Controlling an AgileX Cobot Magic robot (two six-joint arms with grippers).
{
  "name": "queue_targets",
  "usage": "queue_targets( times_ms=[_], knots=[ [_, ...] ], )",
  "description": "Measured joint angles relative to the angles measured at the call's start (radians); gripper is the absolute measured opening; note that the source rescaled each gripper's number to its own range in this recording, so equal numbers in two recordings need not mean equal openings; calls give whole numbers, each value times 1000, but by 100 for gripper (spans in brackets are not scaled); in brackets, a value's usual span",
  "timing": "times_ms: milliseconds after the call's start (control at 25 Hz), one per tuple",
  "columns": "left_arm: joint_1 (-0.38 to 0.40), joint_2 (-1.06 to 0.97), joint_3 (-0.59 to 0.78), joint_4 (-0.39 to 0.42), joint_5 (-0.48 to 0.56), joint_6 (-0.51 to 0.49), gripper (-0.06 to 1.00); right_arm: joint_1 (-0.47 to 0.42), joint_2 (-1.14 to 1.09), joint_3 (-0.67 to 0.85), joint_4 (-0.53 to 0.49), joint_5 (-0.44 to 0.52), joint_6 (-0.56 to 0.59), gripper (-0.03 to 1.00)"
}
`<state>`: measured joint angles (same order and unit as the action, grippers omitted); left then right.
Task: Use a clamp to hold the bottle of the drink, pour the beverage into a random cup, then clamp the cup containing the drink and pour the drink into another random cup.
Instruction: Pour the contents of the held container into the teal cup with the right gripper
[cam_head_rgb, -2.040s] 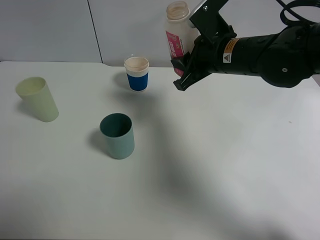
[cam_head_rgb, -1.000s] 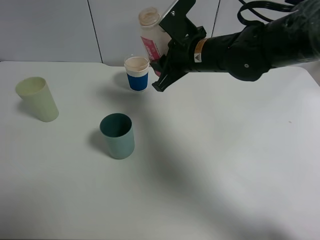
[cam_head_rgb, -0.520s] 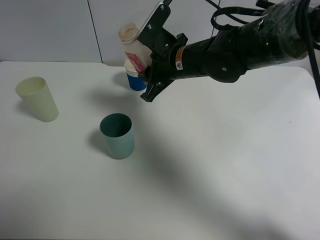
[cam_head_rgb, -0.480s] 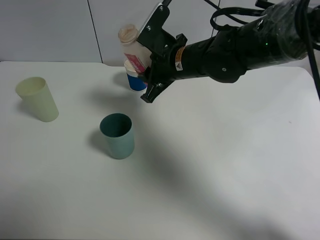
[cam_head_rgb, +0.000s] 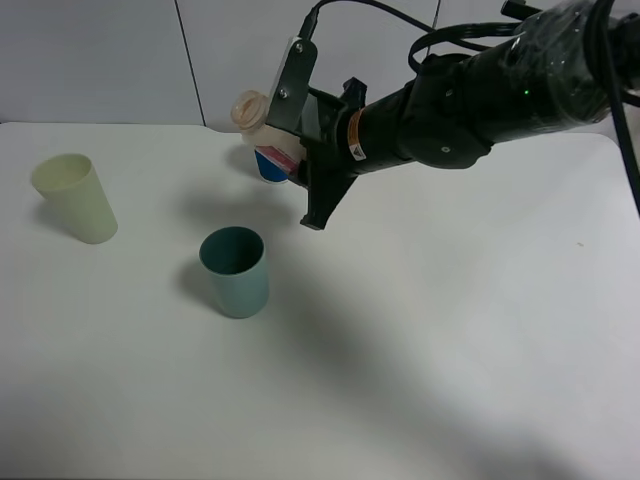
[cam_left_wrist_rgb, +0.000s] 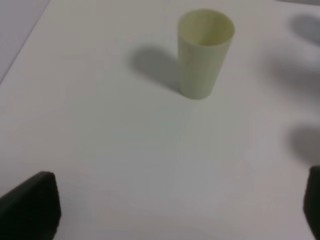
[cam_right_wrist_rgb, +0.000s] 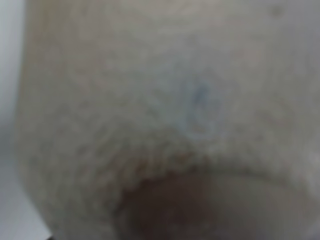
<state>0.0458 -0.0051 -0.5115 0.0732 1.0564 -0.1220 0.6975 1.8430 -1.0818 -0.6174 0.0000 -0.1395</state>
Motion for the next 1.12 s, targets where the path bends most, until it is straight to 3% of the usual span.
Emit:
queue_targets(
  times_ms=[320, 760, 1120],
  knots=[
    [0, 0, 0, 0, 0, 0, 93, 12, 0, 0, -156, 25, 0, 0],
    [0, 0, 0, 0, 0, 0, 93, 31, 0, 0, -233, 38, 0, 0],
    [0, 0, 0, 0, 0, 0, 93, 31, 0, 0, -376, 70, 1, 0]
  ],
)
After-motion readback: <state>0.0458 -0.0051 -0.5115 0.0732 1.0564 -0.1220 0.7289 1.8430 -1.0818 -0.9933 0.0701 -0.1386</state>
